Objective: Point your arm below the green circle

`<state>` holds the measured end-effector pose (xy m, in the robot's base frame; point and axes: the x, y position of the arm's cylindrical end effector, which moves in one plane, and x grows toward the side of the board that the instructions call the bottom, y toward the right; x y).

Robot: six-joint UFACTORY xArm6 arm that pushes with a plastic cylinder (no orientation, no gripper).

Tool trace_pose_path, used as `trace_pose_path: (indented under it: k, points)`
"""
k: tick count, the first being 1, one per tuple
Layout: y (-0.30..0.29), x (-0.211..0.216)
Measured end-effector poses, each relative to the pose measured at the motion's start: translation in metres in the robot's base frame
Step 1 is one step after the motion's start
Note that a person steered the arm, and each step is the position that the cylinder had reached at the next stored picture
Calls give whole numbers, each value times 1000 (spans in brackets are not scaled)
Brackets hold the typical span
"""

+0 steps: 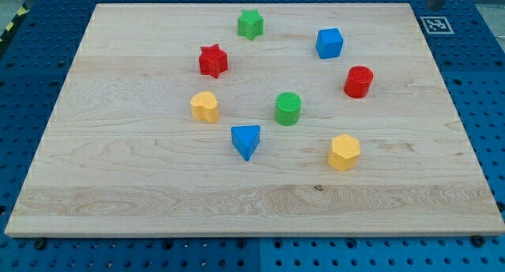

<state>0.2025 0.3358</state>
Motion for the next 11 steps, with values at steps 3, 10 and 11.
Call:
trace_pose_path:
  k: [3, 10, 11]
  points:
    - [0, -2]
    - [-87, 226]
    - [-118, 275]
